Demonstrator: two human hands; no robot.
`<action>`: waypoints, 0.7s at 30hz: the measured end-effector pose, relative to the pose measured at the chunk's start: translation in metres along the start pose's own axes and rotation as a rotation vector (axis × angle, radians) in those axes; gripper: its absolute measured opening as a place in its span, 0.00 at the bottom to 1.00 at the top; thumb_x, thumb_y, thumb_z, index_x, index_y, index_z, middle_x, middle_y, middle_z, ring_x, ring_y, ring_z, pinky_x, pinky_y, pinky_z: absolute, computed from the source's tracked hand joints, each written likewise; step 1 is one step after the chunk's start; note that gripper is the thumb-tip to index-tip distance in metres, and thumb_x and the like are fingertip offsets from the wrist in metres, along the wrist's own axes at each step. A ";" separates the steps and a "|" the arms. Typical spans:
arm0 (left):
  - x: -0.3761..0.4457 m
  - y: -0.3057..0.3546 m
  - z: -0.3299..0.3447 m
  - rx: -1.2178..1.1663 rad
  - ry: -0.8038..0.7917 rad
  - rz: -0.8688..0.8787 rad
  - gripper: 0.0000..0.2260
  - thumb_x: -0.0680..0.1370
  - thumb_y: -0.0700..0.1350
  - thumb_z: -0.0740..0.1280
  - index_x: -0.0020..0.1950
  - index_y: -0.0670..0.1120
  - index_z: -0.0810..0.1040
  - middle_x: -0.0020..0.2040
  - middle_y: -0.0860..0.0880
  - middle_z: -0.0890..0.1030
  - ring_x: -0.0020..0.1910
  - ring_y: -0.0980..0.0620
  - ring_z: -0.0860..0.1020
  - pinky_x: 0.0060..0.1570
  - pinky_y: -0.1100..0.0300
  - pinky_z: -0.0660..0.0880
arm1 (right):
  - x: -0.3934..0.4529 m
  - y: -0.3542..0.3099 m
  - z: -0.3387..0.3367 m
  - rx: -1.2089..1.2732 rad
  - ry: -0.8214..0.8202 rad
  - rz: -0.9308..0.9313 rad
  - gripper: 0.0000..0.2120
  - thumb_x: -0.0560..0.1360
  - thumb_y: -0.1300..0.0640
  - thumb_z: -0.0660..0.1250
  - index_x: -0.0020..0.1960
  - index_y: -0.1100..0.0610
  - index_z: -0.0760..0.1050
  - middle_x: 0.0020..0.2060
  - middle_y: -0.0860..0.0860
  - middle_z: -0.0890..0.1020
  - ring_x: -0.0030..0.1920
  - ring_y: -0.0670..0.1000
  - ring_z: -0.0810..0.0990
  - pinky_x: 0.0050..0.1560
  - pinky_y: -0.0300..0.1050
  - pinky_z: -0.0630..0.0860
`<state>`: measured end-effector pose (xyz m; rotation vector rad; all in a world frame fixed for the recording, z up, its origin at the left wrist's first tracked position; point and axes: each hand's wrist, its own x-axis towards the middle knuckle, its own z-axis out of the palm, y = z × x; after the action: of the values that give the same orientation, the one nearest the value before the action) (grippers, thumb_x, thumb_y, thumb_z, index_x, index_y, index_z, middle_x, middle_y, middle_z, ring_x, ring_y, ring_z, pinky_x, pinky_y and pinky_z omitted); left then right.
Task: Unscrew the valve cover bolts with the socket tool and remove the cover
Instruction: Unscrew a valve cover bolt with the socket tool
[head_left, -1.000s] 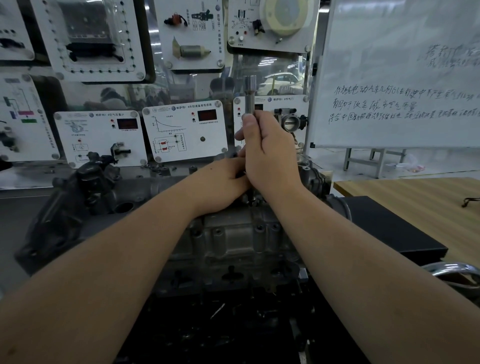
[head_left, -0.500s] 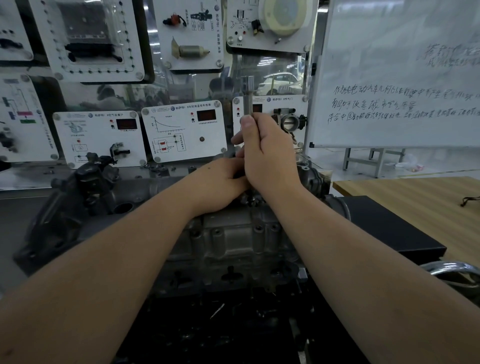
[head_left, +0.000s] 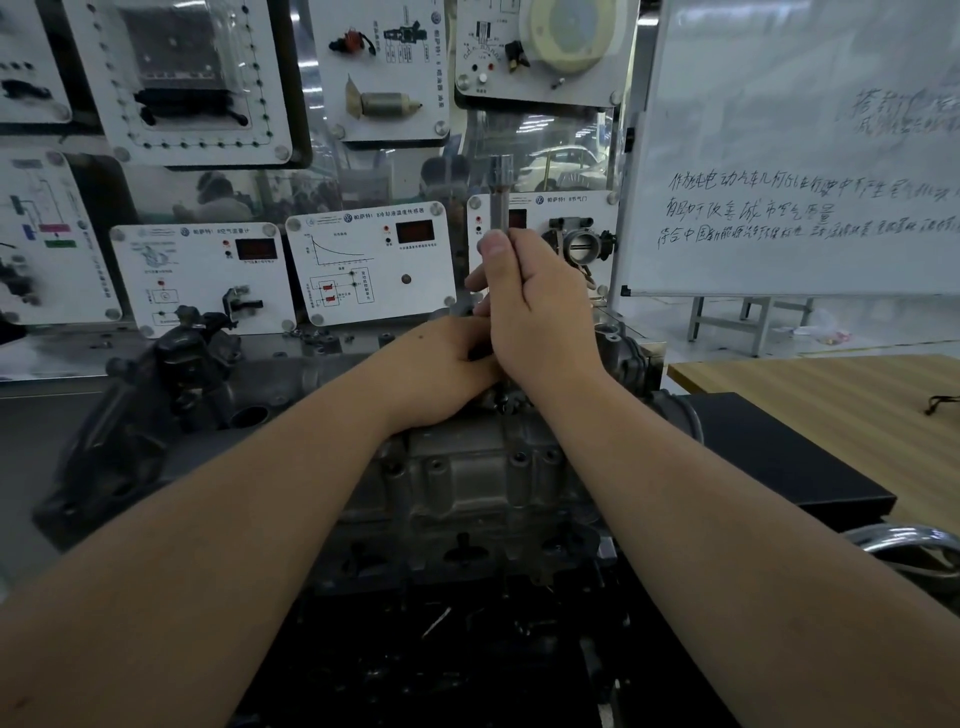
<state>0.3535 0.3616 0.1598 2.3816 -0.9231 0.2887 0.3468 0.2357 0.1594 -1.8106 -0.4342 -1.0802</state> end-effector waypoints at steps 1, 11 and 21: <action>0.000 0.000 0.000 0.011 0.008 0.003 0.09 0.82 0.51 0.64 0.42 0.59 0.75 0.39 0.56 0.81 0.40 0.65 0.78 0.37 0.62 0.70 | 0.000 0.000 0.000 0.001 -0.005 -0.003 0.14 0.84 0.48 0.57 0.51 0.56 0.77 0.36 0.42 0.81 0.36 0.37 0.79 0.39 0.37 0.75; 0.002 -0.003 0.003 -0.019 -0.010 0.009 0.06 0.82 0.52 0.63 0.46 0.59 0.77 0.43 0.55 0.83 0.40 0.60 0.79 0.45 0.60 0.75 | -0.002 -0.002 -0.003 -0.020 0.015 -0.034 0.12 0.84 0.52 0.60 0.57 0.59 0.76 0.41 0.49 0.84 0.38 0.52 0.82 0.43 0.58 0.80; 0.001 -0.004 0.001 -0.002 0.049 0.028 0.10 0.81 0.50 0.66 0.43 0.63 0.72 0.37 0.57 0.80 0.39 0.67 0.78 0.34 0.74 0.68 | -0.001 -0.003 -0.003 -0.011 0.006 -0.006 0.14 0.84 0.50 0.57 0.52 0.57 0.78 0.38 0.43 0.81 0.39 0.46 0.81 0.44 0.52 0.80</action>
<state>0.3568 0.3632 0.1571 2.3508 -0.9337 0.3550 0.3426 0.2350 0.1608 -1.8165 -0.4302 -1.0941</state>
